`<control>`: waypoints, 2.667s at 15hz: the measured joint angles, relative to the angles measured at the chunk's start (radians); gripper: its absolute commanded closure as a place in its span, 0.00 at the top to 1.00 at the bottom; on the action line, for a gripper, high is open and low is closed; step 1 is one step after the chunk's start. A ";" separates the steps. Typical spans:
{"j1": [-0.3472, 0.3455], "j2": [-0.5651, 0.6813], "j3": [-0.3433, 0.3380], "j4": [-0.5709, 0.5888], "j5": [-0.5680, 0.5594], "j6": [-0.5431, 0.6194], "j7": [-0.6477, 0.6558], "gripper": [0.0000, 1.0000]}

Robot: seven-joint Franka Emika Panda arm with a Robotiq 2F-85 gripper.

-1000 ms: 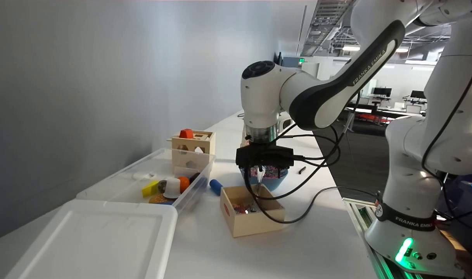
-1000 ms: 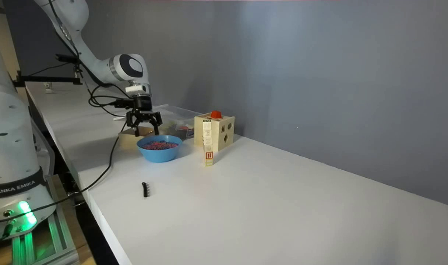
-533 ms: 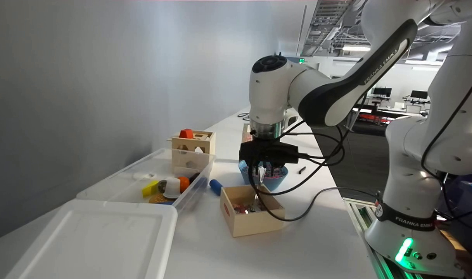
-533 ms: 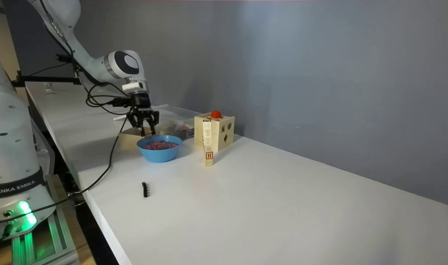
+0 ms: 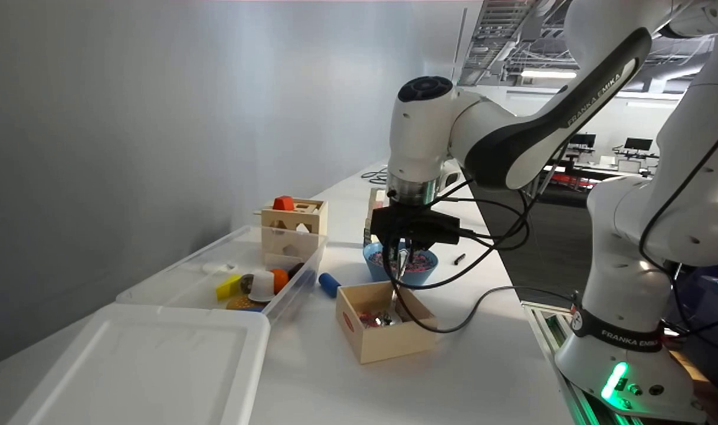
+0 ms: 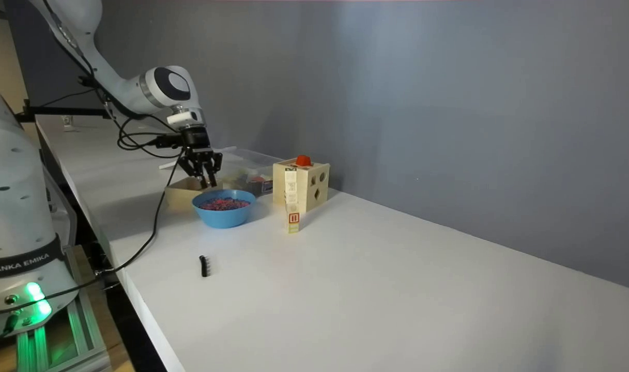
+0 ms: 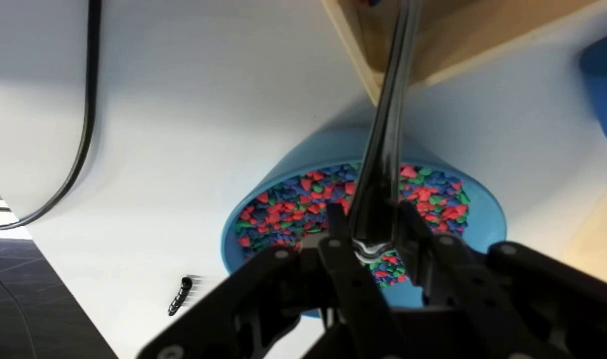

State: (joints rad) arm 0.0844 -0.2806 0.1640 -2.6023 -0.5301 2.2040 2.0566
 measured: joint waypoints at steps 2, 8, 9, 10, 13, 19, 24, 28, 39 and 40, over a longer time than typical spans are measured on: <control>-0.005 -0.018 -0.001 -0.002 0.000 0.009 -0.001 0.07; -0.049 -0.109 -0.034 -0.002 0.020 0.033 -0.037 0.07; -0.058 -0.126 -0.041 -0.002 0.030 0.035 -0.048 0.07; -0.065 -0.142 -0.052 -0.002 0.049 0.040 -0.067 0.07; -0.075 -0.187 -0.095 -0.003 0.141 0.047 -0.168 0.07; -0.151 -0.247 -0.196 -0.002 0.266 -0.008 -0.435 0.07; -0.294 -0.286 -0.258 0.014 0.266 -0.055 -0.588 0.07; -0.387 -0.289 -0.262 0.029 0.250 -0.066 -0.638 0.07; -0.461 -0.249 -0.156 0.027 0.150 -0.011 -0.476 0.07; -0.460 -0.243 -0.142 0.027 0.143 -0.005 -0.452 0.07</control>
State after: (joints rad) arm -0.3757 -0.5236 0.0217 -2.5754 -0.3868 2.1993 1.6048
